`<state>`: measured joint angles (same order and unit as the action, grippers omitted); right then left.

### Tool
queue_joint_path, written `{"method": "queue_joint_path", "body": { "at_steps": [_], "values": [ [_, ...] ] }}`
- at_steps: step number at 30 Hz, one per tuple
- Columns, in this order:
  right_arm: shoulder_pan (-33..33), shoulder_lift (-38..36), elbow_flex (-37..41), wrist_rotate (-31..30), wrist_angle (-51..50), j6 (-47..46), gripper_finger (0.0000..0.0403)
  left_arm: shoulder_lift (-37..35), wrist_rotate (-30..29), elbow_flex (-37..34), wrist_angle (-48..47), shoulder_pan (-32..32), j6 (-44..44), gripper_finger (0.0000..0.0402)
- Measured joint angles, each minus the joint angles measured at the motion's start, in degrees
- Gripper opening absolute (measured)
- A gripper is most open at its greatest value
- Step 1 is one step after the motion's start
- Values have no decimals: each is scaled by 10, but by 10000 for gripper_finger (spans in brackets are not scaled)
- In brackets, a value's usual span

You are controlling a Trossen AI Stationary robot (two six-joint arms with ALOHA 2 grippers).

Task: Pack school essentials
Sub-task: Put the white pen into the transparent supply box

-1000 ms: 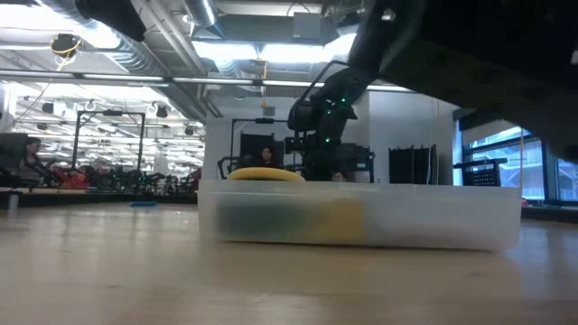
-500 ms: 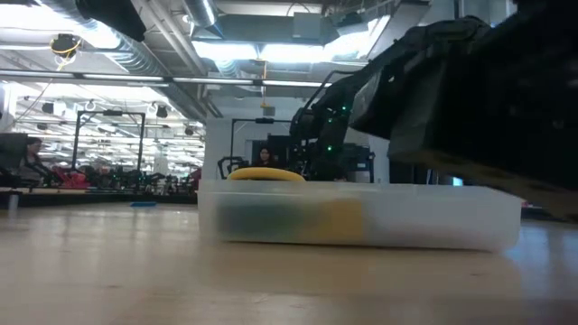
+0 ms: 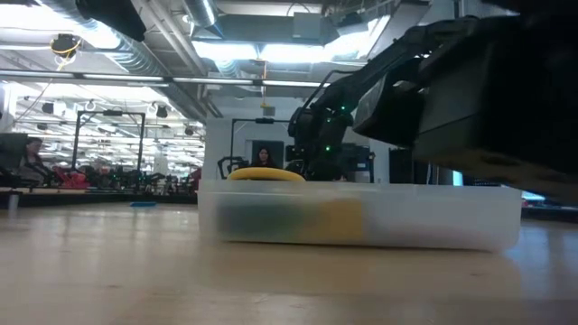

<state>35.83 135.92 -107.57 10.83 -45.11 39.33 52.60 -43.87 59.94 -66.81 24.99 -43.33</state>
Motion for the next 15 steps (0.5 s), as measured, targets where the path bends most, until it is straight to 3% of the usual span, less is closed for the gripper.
{"method": "queue_joint_path", "body": {
  "at_steps": [15],
  "values": [
    [0, 0, 0, -2, 2, 0, 50, 0, 0, 0, 0, 0, 0, 148]
  ]
}}
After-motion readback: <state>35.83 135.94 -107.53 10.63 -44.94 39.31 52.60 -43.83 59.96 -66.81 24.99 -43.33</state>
